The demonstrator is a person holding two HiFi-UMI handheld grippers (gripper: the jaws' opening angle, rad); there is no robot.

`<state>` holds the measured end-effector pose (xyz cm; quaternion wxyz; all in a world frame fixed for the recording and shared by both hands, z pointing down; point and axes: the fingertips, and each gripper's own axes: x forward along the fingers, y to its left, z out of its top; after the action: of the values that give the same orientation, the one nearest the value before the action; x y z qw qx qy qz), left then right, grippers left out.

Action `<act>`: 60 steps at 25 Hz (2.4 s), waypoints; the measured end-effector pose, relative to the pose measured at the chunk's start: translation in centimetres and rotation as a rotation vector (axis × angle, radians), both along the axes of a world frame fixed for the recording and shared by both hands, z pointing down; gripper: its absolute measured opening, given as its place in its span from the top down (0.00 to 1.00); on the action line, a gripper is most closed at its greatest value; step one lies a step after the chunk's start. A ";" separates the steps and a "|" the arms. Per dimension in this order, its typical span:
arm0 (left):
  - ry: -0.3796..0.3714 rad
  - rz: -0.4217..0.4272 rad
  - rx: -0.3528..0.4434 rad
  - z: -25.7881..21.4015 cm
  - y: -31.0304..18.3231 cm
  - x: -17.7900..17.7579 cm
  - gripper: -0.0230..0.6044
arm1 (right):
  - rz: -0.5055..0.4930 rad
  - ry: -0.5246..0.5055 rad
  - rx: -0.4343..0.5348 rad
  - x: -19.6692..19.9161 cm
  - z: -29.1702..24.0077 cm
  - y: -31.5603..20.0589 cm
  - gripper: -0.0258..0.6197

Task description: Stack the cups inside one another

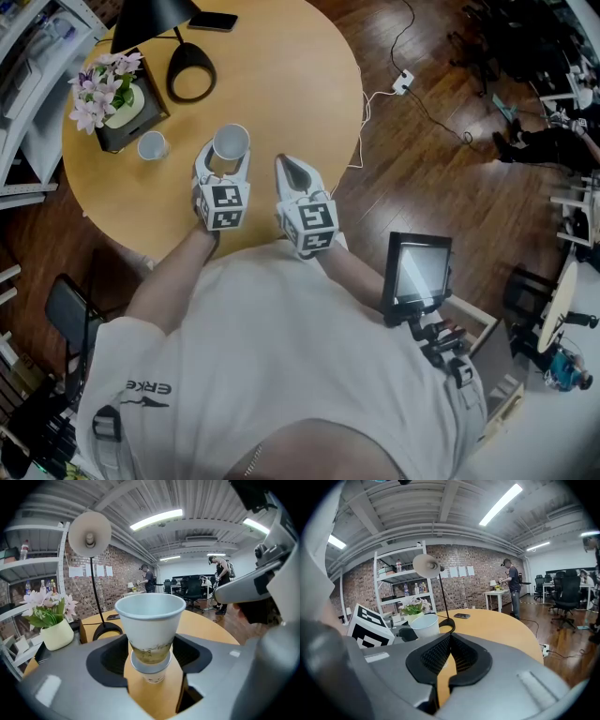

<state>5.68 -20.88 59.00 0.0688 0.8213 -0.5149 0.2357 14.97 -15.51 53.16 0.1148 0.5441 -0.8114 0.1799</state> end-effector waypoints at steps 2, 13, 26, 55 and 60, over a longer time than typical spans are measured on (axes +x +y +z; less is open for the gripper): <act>-0.009 0.010 -0.004 0.2 0.2 0.2 0.49 | 0.001 0.001 -0.005 0.1 0.1 0.3 0.94; -0.028 0.049 0.006 1.4 0.4 1.0 0.49 | 0.014 0.017 -0.022 1.0 0.0 1.2 0.94; -0.031 0.056 -0.048 3.8 -0.7 -0.2 0.42 | 0.006 0.023 -0.047 -0.2 1.4 0.1 0.94; 0.002 -0.259 0.124 -4.0 1.2 -9.0 0.64 | -0.270 -0.066 0.080 -7.1 -2.5 -2.8 0.94; 0.033 -0.304 0.161 -5.5 2.2 -12.4 0.81 | -0.287 -0.045 0.095 -9.9 -3.3 -2.0 0.94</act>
<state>-6.76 -18.67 53.50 0.0463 0.7408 -0.6490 0.1670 5.04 -17.56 49.90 0.0952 0.4230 -0.8909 0.1354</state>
